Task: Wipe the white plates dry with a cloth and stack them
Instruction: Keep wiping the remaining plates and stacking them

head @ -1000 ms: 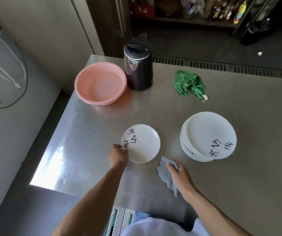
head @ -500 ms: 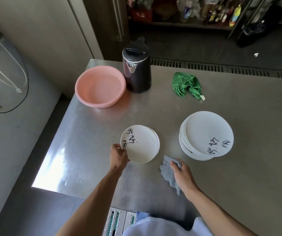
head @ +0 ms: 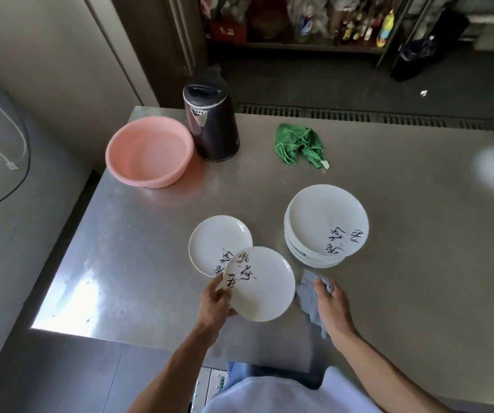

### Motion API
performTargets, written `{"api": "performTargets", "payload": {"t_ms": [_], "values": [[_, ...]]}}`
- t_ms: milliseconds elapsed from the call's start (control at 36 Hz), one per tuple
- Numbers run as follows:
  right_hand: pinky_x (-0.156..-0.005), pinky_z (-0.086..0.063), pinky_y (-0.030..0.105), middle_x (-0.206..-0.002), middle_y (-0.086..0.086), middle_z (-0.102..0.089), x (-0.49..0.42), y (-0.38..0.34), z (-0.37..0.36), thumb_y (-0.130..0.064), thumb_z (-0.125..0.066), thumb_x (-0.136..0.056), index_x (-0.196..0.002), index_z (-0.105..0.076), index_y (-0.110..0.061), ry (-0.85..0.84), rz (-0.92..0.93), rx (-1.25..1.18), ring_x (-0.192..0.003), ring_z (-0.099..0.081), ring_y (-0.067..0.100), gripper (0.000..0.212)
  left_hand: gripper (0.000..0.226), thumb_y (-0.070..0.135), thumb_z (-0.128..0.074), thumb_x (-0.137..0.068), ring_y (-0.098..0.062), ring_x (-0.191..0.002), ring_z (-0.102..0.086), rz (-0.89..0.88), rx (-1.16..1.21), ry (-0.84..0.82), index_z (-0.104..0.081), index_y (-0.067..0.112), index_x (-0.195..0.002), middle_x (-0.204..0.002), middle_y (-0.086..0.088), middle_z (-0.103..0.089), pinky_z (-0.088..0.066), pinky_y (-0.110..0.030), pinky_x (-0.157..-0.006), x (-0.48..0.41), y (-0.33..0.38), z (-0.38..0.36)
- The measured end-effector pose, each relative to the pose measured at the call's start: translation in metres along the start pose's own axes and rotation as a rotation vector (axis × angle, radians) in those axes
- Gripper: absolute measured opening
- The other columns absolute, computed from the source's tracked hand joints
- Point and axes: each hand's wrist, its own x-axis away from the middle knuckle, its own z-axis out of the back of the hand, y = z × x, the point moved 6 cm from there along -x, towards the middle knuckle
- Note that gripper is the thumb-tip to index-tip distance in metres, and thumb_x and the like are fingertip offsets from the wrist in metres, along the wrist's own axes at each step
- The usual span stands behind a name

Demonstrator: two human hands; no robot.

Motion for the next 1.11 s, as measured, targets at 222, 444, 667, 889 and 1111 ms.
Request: {"api": "performTargets", "payload": {"t_ms": [222, 444, 667, 889, 1111], "values": [[-0.079, -0.042, 0.031, -0.093, 0.0, -0.066, 0.001, 0.015, 0.034, -0.024, -0.049, -0.102, -0.102, -0.061, -0.015, 0.126, 0.067, 0.029, -0.093, -0.061, 0.026, 0.015, 0.043, -0.001, -0.043, -0.104, -0.032, -0.1, -0.069, 0.051, -0.051, -0.076, -0.057, 0.023, -0.137, -0.111, -0.013, -0.073, -0.063, -0.041, -0.07, 0.017, -0.029, -0.041], [-0.078, -0.041, 0.013, -0.102, -0.024, -0.064, 0.003, 0.02, 0.036, -0.03, -0.049, -0.101, -0.118, -0.059, -0.033, 0.082, 0.147, 0.065, -0.095, -0.061, -0.001, 0.02, 0.044, -0.001, -0.041, -0.104, -0.039, -0.106, -0.068, 0.11, -0.111, -0.102, -0.055, 0.019, -0.14, -0.118, -0.019, -0.07, -0.062, -0.053, -0.08, 0.02, -0.046, -0.067], [-0.115, -0.027, 0.042, -0.14, 0.001, -0.052, -0.002, 0.021, -0.022, -0.036, -0.04, -0.102, -0.148, -0.045, -0.021, -0.18, 0.502, 0.72, -0.132, -0.043, 0.024, 0.049, 0.043, 0.001, -0.046, -0.104, -0.02, -0.08, -0.072, 0.163, -0.083, -0.127, -0.063, 0.038, -0.117, -0.093, -0.002, -0.076, -0.062, -0.039, -0.065, 0.027, -0.047, -0.086], [-0.119, 0.011, 0.018, -0.167, -0.005, -0.003, 0.02, 0.045, -0.069, -0.044, -0.033, -0.106, -0.159, -0.018, -0.017, -0.683, 0.637, 0.887, -0.154, 0.002, 0.013, 0.061, 0.057, -0.01, -0.033, -0.099, -0.021, -0.085, -0.077, 0.195, -0.06, -0.178, -0.069, 0.027, -0.124, -0.104, -0.01, -0.078, -0.061, -0.036, -0.064, 0.022, -0.043, -0.081], [-0.12, 0.006, 0.016, -0.163, -0.015, -0.018, 0.027, 0.048, -0.035, -0.041, -0.037, -0.106, -0.152, -0.039, -0.031, -0.749, 0.799, 0.93, -0.152, -0.006, 0.003, 0.047, 0.05, -0.003, -0.033, -0.105, -0.026, -0.087, -0.077, 0.225, -0.031, -0.15, -0.064, 0.027, -0.129, -0.106, -0.008, -0.078, -0.062, -0.04, -0.065, 0.018, -0.037, -0.071]]}}
